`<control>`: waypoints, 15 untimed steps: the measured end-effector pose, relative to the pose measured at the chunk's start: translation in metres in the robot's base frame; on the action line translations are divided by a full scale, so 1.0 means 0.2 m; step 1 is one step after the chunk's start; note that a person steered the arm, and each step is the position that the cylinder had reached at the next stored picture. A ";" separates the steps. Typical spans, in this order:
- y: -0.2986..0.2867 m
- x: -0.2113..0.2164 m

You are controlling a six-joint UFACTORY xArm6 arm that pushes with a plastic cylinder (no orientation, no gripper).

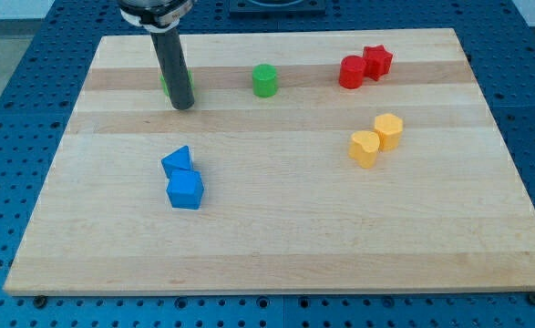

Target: Push the green star to the left of the green circle

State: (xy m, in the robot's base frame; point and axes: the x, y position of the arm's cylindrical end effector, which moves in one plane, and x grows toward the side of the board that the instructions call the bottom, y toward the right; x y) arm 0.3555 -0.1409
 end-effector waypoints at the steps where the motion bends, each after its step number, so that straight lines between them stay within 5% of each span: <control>1: -0.01 0.03; 5: -0.42 -0.23; 15: -0.02 -0.23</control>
State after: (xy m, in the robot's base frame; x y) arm 0.3102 -0.1458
